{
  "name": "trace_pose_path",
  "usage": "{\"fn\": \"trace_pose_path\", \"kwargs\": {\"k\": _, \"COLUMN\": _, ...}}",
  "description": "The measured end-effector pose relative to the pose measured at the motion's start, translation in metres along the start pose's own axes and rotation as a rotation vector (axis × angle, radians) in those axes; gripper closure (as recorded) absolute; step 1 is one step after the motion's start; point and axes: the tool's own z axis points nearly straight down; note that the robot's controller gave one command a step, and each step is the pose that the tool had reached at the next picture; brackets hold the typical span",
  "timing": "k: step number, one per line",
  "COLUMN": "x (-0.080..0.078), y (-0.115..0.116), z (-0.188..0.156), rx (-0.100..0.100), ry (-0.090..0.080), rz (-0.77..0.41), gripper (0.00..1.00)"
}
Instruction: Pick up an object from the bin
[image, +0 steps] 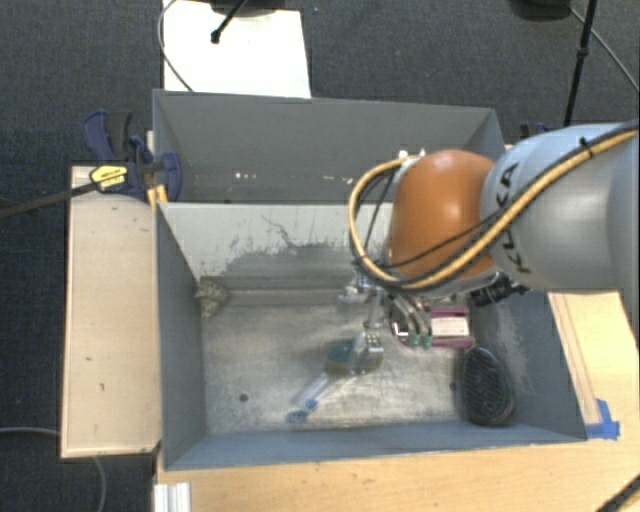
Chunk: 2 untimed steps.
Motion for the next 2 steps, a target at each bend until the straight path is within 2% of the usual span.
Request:
{"fn": "trace_pose_path", "kwargs": {"k": 1, "x": 0.0083, "y": 0.0045, "z": 0.0619, "rx": -0.001, "ry": 0.010, "rz": 0.238, "gripper": 0.00}}
{"fn": "trace_pose_path", "kwargs": {"k": 2, "x": 0.0102, "y": 0.0053, "z": 0.0640, "rx": -0.001, "ry": 0.017, "rz": 0.238, "gripper": 1.00}}
